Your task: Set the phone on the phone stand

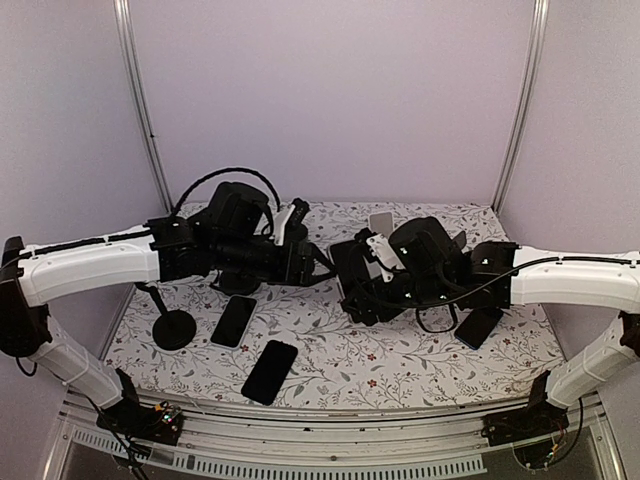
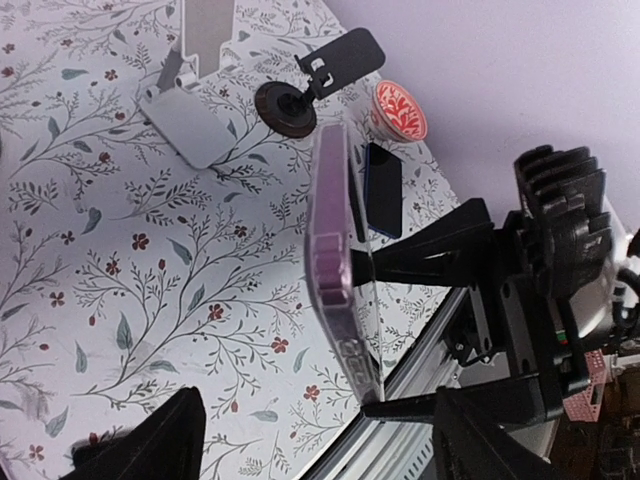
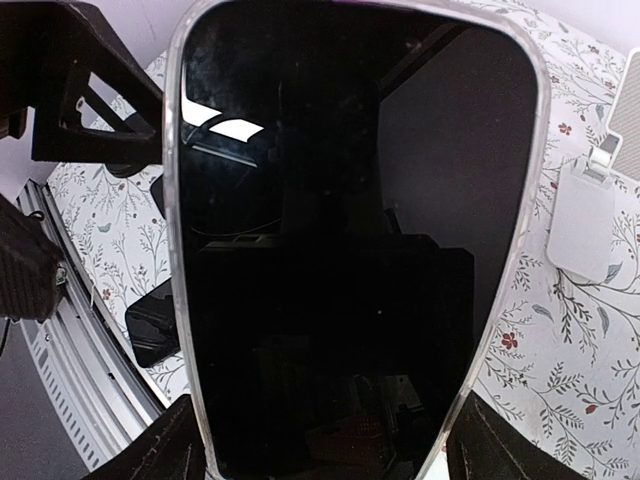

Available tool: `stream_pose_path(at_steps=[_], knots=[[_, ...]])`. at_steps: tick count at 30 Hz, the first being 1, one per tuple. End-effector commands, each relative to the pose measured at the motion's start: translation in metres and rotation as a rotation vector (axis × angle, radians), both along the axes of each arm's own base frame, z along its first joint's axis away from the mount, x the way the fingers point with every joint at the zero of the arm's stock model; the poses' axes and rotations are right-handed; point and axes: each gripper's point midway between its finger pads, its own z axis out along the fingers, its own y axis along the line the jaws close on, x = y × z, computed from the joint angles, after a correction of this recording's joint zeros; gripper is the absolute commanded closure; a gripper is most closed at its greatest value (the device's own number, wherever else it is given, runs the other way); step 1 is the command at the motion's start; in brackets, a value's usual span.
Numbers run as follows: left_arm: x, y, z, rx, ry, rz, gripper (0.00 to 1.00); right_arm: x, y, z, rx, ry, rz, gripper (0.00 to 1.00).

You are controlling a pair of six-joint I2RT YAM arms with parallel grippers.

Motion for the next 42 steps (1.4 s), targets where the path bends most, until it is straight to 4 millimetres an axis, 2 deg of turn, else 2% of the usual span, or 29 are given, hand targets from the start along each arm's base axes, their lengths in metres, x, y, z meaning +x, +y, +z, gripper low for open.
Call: stream_pose_path(at_steps=[1, 7, 11, 14, 19, 21, 22, 25, 26, 29, 33, 36, 39, 42], knots=[[0.006, -0.013, 0.008, -0.064, -0.022, -0.043, 0.25, 0.007, 0.007, 0.03, 0.078, -0.068, -0.011, 0.6], [0.014, -0.022, 0.012, -0.102, -0.024, -0.048, 0.34, 0.006, 0.008, 0.04, 0.099, -0.086, -0.005, 0.6], [0.02, -0.031, 0.015, -0.15, -0.022, -0.065, 0.44, 0.007, 0.007, 0.039, 0.089, -0.084, -0.007, 0.6], [0.021, -0.041, 0.013, -0.178, -0.006, -0.101, 0.54, 0.006, 0.006, 0.039, 0.091, -0.077, -0.017, 0.6], [0.018, -0.053, 0.014, -0.207, 0.011, -0.151, 0.79, 0.006, 0.005, 0.043, 0.101, -0.078, -0.035, 0.59], [0.017, -0.053, 0.02, -0.22, 0.0, -0.158, 0.94, 0.004, 0.005, 0.041, 0.1, -0.066, -0.03, 0.5], [0.017, -0.052, 0.023, -0.225, -0.01, -0.157, 1.0, 0.001, 0.006, 0.039, 0.1, -0.054, -0.019, 0.39], [0.014, -0.044, 0.033, -0.221, -0.048, -0.157, 1.0, -0.01, 0.005, 0.041, 0.12, -0.014, 0.016, 0.03], [0.011, -0.04, 0.037, -0.213, -0.065, -0.162, 1.0, -0.014, 0.001, 0.048, 0.144, -0.013, 0.023, 0.0], [0.002, -0.028, 0.038, -0.169, -0.101, -0.189, 1.0, -0.018, -0.012, 0.063, 0.202, -0.007, 0.03, 0.01], [-0.024, -0.01, 0.04, -0.146, -0.192, -0.303, 1.0, -0.024, -0.024, 0.086, 0.352, 0.061, 0.074, 0.01], [-0.053, 0.002, 0.053, -0.175, -0.276, -0.437, 1.0, -0.039, -0.019, 0.101, 0.41, 0.059, 0.205, 0.1], [-0.077, 0.011, 0.054, -0.181, -0.313, -0.561, 1.0, -0.051, -0.007, 0.109, 0.415, 0.067, 0.33, 0.2], [-0.094, 0.016, 0.053, -0.181, -0.323, -0.647, 1.0, -0.061, 0.009, 0.113, 0.423, 0.092, 0.445, 0.27]])
